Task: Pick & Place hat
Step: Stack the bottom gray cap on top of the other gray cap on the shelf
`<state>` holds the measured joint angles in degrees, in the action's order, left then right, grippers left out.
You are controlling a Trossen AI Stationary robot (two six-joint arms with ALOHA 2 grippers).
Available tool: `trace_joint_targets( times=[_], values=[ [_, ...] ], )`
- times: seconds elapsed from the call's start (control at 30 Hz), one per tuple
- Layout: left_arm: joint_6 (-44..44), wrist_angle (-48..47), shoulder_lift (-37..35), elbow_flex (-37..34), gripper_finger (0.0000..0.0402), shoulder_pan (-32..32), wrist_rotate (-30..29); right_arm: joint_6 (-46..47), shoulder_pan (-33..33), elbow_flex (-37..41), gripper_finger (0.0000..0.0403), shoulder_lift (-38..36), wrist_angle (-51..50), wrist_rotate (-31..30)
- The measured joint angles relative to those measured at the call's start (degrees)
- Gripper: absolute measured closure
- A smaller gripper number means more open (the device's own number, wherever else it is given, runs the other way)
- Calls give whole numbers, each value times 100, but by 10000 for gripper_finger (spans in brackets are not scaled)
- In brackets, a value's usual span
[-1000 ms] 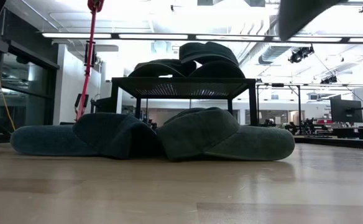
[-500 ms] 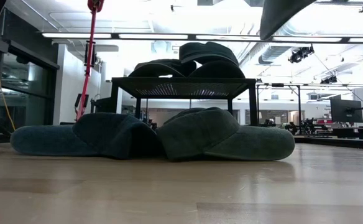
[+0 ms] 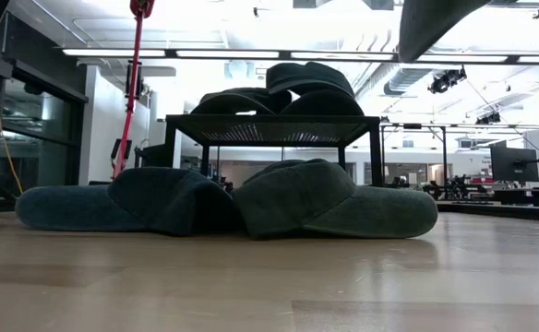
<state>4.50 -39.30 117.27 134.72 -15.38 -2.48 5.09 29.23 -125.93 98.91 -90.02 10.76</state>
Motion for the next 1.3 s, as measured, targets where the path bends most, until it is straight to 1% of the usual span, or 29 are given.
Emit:
trace_joint_targets(
  times=[0.1,0.27,0.43,0.53,0.67,0.77,0.93,1.0,1.17,1.3],
  values=[
    [54,222,1,-180,147,-40,-32,80,0,0,403,0,2,29],
    [-17,354,16,-247,147,-131,-278,147,0,0,403,0,1,70],
    [16,281,13,-263,147,-205,-318,151,0,0,403,0,0,116],
    [-20,325,11,-294,147,-285,-330,228,7,7,403,-33,2,-199],
    [-77,467,11,-438,147,-353,-527,319,-49,9,403,-187,120,-385],
    [-205,726,9,-471,147,-341,-611,401,-110,9,403,-284,273,-356],
    [-400,907,7,-510,147,-339,-981,402,-67,10,403,-313,363,-166],
    [-479,994,7,-510,147,-341,-977,393,-37,17,403,-310,400,-137],
    [-473,974,7,-510,147,-339,-638,391,-31,20,403,-302,415,-99],
    [-470,983,7,-510,147,-339,-640,391,-33,20,403,-302,415,-66]
  ],
)
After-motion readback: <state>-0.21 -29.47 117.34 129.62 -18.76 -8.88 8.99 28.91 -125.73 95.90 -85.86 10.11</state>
